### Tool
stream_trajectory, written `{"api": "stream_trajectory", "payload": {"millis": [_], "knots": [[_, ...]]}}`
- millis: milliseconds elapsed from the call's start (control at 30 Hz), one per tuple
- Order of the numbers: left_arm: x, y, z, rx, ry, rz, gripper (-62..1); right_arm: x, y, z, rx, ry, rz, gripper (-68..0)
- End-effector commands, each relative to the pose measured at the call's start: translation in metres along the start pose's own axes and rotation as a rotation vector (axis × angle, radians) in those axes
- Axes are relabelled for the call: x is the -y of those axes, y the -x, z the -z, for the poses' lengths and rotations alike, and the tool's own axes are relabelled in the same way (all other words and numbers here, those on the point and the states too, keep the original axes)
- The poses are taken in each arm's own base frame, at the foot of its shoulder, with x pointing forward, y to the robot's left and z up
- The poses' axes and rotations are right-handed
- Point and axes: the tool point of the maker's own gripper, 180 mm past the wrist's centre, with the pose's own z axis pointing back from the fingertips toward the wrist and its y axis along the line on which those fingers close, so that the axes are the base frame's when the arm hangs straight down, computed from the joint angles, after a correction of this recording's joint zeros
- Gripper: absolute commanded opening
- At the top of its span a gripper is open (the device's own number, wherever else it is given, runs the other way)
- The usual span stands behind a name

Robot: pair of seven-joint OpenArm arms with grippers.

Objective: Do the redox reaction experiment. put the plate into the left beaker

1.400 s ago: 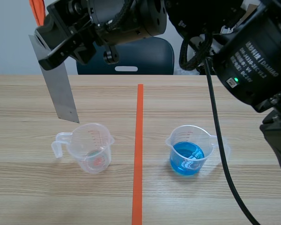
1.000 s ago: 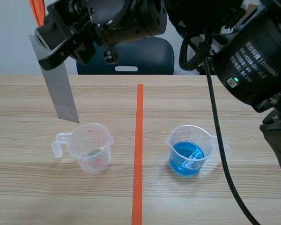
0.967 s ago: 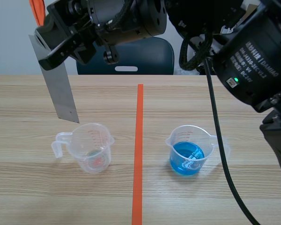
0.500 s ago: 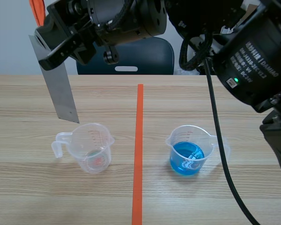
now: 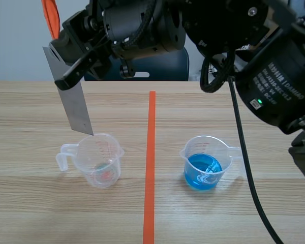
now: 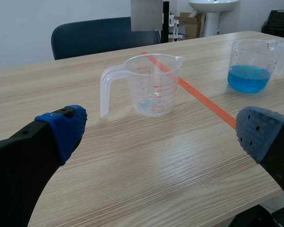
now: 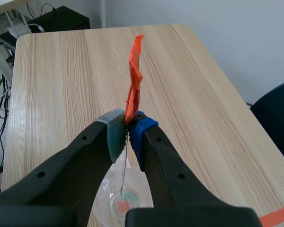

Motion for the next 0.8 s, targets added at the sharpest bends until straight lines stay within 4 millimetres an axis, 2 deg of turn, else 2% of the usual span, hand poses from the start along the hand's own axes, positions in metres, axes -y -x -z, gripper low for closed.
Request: {"api": "stream_trajectory", "payload": {"millis": [0, 767], "knots": [[0.0, -0.006, 0.003, 0.028, -0.002, -0.005, 1.4, 0.004, -0.005, -0.002, 0.033, 0.003, 0.002, -66.9], [0.0, -0.005, 0.003, 0.023, -0.002, -0.005, 1.4, 0.024, 0.068, 0.012, 0.035, -0.048, 0.125, -66.9]]}}
